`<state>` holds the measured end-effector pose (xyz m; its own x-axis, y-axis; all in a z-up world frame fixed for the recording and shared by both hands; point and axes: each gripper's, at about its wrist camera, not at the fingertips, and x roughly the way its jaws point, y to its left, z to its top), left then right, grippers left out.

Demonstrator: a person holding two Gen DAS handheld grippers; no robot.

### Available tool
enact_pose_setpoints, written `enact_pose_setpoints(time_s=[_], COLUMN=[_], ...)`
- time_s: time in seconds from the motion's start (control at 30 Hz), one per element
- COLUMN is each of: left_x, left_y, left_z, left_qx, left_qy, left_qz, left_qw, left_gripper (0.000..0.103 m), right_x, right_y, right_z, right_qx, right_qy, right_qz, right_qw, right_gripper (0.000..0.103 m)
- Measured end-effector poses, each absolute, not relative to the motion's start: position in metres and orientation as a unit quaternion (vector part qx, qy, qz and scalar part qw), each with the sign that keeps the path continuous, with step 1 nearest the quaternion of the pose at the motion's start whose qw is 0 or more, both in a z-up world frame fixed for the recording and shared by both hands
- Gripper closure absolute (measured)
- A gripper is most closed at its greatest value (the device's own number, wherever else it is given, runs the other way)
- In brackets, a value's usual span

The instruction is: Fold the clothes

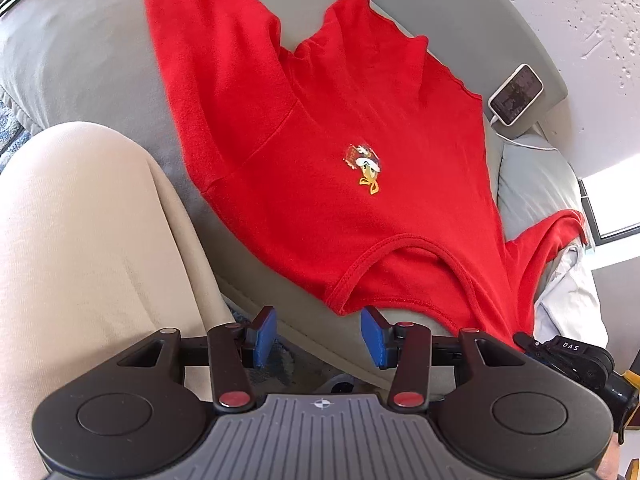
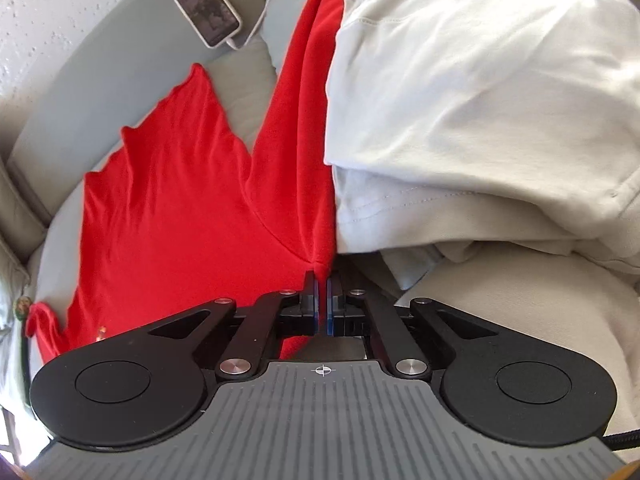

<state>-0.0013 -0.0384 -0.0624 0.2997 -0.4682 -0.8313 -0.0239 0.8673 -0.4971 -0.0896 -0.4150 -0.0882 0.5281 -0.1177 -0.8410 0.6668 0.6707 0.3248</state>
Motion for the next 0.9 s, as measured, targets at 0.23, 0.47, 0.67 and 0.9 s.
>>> enact_pose_setpoints(time_s=[0.23, 0.47, 0.67, 0.9], left_x=[-0.003, -0.004, -0.005, -0.007], left_y=[-0.03, -0.033, -0.041, -0.047], left_z=[-0.062, -0.065, -0.068, -0.072], left_qx=[-0.216, -0.204, -0.192, -0.176], left_qy=[0.578, 0.586, 0.591, 0.595], left_qz=[-0.133, -0.144, -0.15, -0.149], left_qw=[0.776, 0.771, 0.769, 0.77], left_gripper=[0.059, 0.059, 0.059, 0.059], right_x=[-0.056, -0.084, -0.1, -0.103], right_y=[-0.392, -0.39, -0.39, -0.394], right_z=[-0.098, -0.068, -0.056, -0.074], right_qx=[0.213, 0.298, 0.33, 0.37], right_qy=[0.523, 0.472, 0.439, 0.448], right_qz=[-0.227, -0.184, -0.144, -0.138], right_qw=[0.793, 0.809, 0.823, 0.802], right_gripper=[0.095, 0.063, 0.06, 0.059])
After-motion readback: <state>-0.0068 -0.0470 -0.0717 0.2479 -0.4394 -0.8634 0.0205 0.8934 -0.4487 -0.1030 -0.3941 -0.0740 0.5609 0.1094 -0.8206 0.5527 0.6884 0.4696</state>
